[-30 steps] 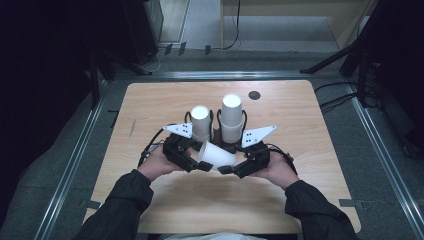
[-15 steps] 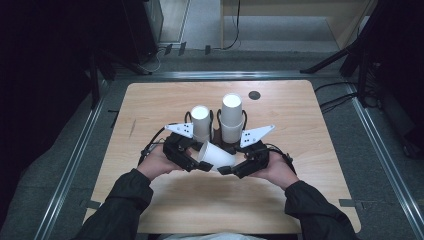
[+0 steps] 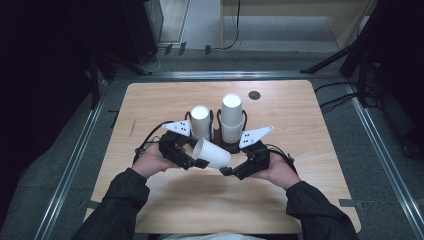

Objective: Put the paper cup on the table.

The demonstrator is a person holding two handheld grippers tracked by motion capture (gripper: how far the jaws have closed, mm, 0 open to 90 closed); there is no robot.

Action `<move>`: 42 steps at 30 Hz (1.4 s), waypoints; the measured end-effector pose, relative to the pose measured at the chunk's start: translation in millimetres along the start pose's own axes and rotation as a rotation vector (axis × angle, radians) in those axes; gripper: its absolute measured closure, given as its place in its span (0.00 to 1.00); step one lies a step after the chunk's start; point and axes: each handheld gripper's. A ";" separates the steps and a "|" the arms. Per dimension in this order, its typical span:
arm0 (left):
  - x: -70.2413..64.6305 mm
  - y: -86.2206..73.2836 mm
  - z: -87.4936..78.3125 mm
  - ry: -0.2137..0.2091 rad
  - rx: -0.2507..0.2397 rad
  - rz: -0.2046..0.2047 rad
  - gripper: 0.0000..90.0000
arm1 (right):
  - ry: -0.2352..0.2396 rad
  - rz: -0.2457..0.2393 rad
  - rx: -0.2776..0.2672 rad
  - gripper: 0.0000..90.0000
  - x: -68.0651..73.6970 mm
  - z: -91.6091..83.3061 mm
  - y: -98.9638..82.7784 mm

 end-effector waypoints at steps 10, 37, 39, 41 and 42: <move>2.8 -0.9 -8.1 0.083 0.055 0.012 0.23 | -0.042 0.037 -0.006 0.25 -0.7 -10.6 -7.0; 15.8 -12.1 -33.2 0.129 0.129 -0.036 0.22 | -0.260 0.059 0.006 0.26 -9.7 -50.1 -27.9; 16.6 -13.8 -35.0 0.135 0.131 -0.043 0.22 | -0.275 0.056 0.002 0.26 -10.5 -53.2 -28.8; 17.3 -15.1 -37.4 0.142 0.132 -0.045 0.22 | -0.288 0.061 0.004 0.26 -11.1 -55.3 -30.0; 17.6 -16.0 -38.9 0.147 0.131 -0.050 0.22 | -0.291 0.062 0.004 0.26 -12.2 -56.3 -30.7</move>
Point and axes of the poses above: each handheld gripper's, and its own axes: z roughly forward along the jaws, y roughly out of its top, x roughly to its left, and after that the axes turned 3 degrees about y, right-handed
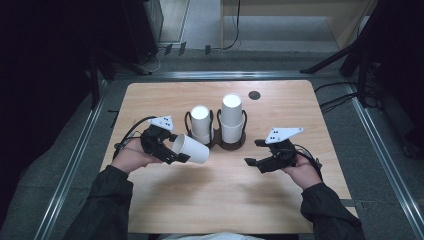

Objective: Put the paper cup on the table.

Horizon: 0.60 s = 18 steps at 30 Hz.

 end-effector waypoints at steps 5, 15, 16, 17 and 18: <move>4.8 -7.1 -7.8 0.025 -0.006 -0.028 0.22 | -0.019 0.020 -0.011 0.26 -8.5 -4.3 -1.4; 14.9 -20.2 -20.8 0.077 0.008 -0.063 0.22 | -0.030 0.034 -0.011 0.26 -20.7 -5.4 -1.5; 16.9 -21.5 -22.8 0.081 0.008 -0.068 0.22 | -0.031 0.040 -0.010 0.26 -21.0 -5.1 -1.6; 18.6 -22.9 -25.0 0.089 0.004 -0.080 0.22 | -0.031 0.042 -0.009 0.26 -21.4 -4.9 -2.0; 20.6 -24.6 -27.7 0.099 -0.003 -0.092 0.22 | -0.030 0.046 -0.007 0.26 -21.4 -4.4 -2.3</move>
Point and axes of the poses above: each handheld gripper's, and its own axes: z roughly forward along the jaws, y roughly out of its top, x roughly to its left, and after that the axes turned 3 degrees about y, right-handed
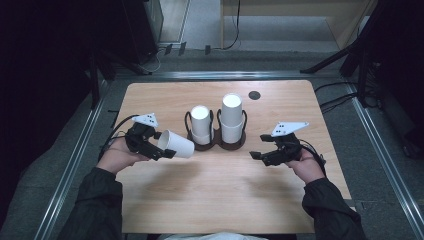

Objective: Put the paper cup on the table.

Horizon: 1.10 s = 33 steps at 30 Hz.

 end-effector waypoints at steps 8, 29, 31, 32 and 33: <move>15.5 -8.5 -12.2 0.054 0.005 -0.061 0.22 | 0.008 -0.006 0.020 0.26 -1.4 6.0 -0.2; 57.3 -14.8 -30.6 0.166 0.026 -0.188 0.22 | -0.030 0.017 0.047 0.26 -2.8 0.7 -12.4; 61.1 -14.0 -32.6 0.171 0.028 -0.197 0.22 | -0.035 0.019 0.053 0.26 -3.6 -0.2 -14.0; 62.3 -14.0 -33.4 0.173 0.030 -0.203 0.22 | -0.039 0.020 0.053 0.26 -4.0 -0.9 -15.0; 63.8 -14.0 -34.1 0.180 0.032 -0.210 0.22 | -0.041 0.021 0.053 0.26 -4.3 -1.6 -15.4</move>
Point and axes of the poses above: each handheld gripper's, and its own axes: z roughly forward along the jaws, y roughly out of its top, x roughly to its left, and after that the axes turned 3 degrees about y, right-handed
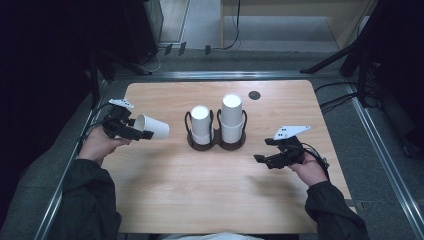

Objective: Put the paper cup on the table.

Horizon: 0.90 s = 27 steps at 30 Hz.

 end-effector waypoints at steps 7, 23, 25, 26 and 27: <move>12.0 -2.3 1.8 0.063 0.052 -0.046 0.22 | -0.004 0.009 0.001 0.26 -1.0 -1.0 -1.9; 28.6 -14.5 11.8 0.193 0.189 -0.101 0.21 | -0.001 0.000 0.013 0.26 -0.8 2.3 -0.7; 29.0 -15.1 14.3 0.207 0.209 -0.107 0.21 | -0.002 -0.001 0.014 0.26 -0.5 2.6 -0.7; 29.2 -15.4 15.9 0.216 0.223 -0.104 0.21 | -0.001 -0.002 0.014 0.26 -0.4 2.8 -0.6; 29.5 -15.5 16.8 0.217 0.234 -0.106 0.21 | 0.000 -0.001 0.016 0.26 0.1 2.9 -0.6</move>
Point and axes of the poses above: each handheld gripper's, and its own axes: z roughly forward along the jaws, y roughly out of its top, x roughly to its left, and after that the axes turned 3 degrees about y, right-handed
